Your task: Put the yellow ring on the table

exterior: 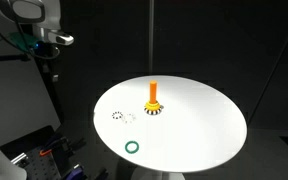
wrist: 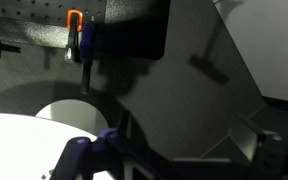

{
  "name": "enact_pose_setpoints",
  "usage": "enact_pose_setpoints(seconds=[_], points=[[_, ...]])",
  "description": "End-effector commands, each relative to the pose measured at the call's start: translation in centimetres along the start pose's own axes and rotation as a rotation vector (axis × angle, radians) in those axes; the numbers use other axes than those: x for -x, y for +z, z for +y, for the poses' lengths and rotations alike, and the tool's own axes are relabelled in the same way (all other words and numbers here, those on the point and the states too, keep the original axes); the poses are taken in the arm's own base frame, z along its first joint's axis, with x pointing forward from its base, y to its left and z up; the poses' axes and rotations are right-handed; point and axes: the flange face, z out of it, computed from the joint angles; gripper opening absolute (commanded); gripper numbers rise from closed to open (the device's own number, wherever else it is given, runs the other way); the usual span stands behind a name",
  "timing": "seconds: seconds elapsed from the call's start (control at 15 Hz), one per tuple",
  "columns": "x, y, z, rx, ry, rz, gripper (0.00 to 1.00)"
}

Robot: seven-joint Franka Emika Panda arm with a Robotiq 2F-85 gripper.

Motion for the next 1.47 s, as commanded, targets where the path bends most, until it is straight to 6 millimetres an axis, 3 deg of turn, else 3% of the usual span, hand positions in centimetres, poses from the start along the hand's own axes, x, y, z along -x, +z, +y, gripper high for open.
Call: enact_pose_setpoints(seconds=[0.0, 0.2, 0.47, 0.93, 1.4], points=[[0.0, -0.1, 0.0, 0.0, 0.0, -0.001, 1.0], [0.0, -0.1, 0.0, 0.0, 0.0, -0.001, 1.0], [-1.5, -1.0, 0.9, 0.024, 0.028, 0.074, 1.0], [-6.2, -2.6, 4.4, 0.087, 0.11, 0.233, 1.0], [-11.7, -3.0, 9.2, 0.226, 0.222, 0.35, 1.0]])
